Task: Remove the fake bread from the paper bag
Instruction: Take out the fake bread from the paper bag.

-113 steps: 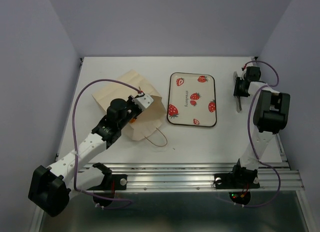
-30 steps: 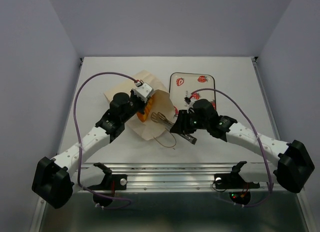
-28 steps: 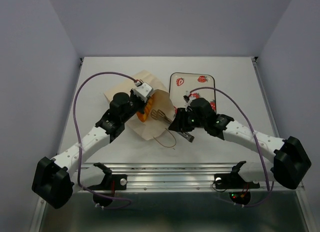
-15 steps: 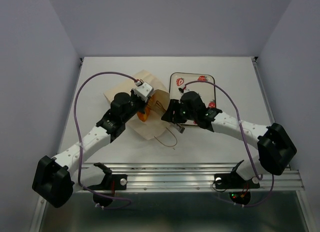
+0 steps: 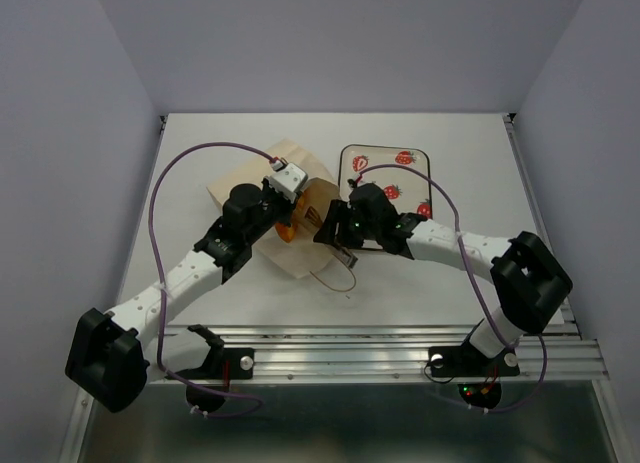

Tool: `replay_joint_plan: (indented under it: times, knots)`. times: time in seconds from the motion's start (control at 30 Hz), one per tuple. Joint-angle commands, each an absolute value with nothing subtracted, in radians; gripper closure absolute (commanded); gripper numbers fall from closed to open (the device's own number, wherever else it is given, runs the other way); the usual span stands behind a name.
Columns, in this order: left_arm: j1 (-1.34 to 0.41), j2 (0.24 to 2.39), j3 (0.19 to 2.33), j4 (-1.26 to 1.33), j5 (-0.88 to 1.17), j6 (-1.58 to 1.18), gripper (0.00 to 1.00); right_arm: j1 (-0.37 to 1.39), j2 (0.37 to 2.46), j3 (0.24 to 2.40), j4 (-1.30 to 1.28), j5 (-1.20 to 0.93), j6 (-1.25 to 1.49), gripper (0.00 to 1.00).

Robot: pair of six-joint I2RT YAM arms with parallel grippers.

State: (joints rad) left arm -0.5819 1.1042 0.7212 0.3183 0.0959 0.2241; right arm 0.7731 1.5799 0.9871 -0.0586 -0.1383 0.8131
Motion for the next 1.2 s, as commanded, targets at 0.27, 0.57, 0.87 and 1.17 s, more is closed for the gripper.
replay_joint_plan:
  times: [0.27, 0.57, 0.87, 1.17]
  knots:
    - [-0.589, 1.104, 0.772, 0.402, 0.104, 0.204, 1.0, 0.793, 1.635, 1.063, 0.035, -0.137, 0.873, 0.44]
    - [-0.589, 1.108, 0.77, 0.408, 0.13, 0.201, 1.0, 0.793, 1.697, 1.106, 0.041, -0.129, 0.931, 0.42]
    - [-0.591, 1.091, 0.762, 0.41, 0.13, 0.206, 1.0, 0.793, 1.732, 1.123, 0.04, -0.098, 0.945, 0.52]
    - [-0.591, 1.1, 0.762, 0.41, 0.069, 0.204, 1.0, 0.793, 1.668, 1.094, 0.068, -0.083, 0.911, 0.83]
